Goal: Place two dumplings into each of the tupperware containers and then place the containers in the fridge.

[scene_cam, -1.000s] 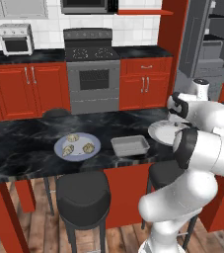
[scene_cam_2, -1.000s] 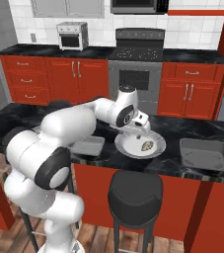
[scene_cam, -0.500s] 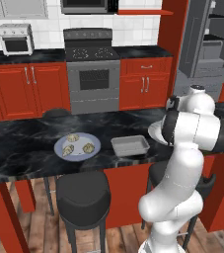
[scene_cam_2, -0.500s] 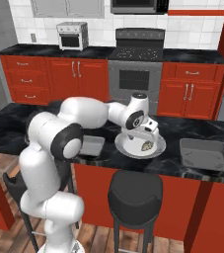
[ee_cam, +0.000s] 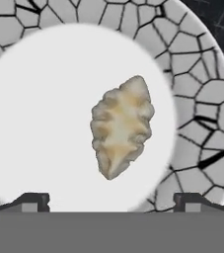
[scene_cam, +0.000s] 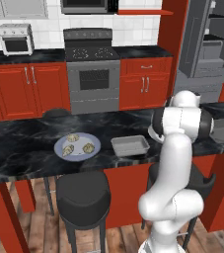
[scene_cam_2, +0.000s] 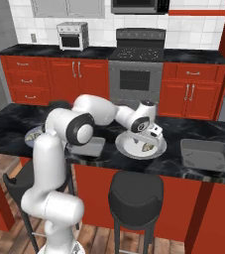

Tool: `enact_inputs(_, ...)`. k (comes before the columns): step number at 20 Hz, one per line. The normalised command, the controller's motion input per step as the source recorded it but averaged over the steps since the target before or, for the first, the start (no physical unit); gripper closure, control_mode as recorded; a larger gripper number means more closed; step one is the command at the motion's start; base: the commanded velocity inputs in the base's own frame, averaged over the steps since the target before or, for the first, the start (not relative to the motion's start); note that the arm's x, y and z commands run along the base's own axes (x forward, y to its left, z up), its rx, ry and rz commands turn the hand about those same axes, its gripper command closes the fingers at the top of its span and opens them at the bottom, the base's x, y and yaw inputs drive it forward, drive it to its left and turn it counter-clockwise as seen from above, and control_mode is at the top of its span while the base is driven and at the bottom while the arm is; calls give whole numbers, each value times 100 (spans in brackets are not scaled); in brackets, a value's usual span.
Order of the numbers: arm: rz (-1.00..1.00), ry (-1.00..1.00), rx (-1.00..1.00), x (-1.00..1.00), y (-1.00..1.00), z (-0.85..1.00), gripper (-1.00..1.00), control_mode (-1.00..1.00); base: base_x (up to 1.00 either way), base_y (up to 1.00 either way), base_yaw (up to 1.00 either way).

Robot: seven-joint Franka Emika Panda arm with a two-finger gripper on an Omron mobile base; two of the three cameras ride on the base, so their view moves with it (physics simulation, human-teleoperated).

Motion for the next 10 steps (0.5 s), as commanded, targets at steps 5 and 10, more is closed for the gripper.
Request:
enact_inputs(5,0,0,0,34,-6,-37,-100,-100,0,0,0)
enact_inputs(10,0,0,0,13,-3,-29,-100,-100,0,0,0)
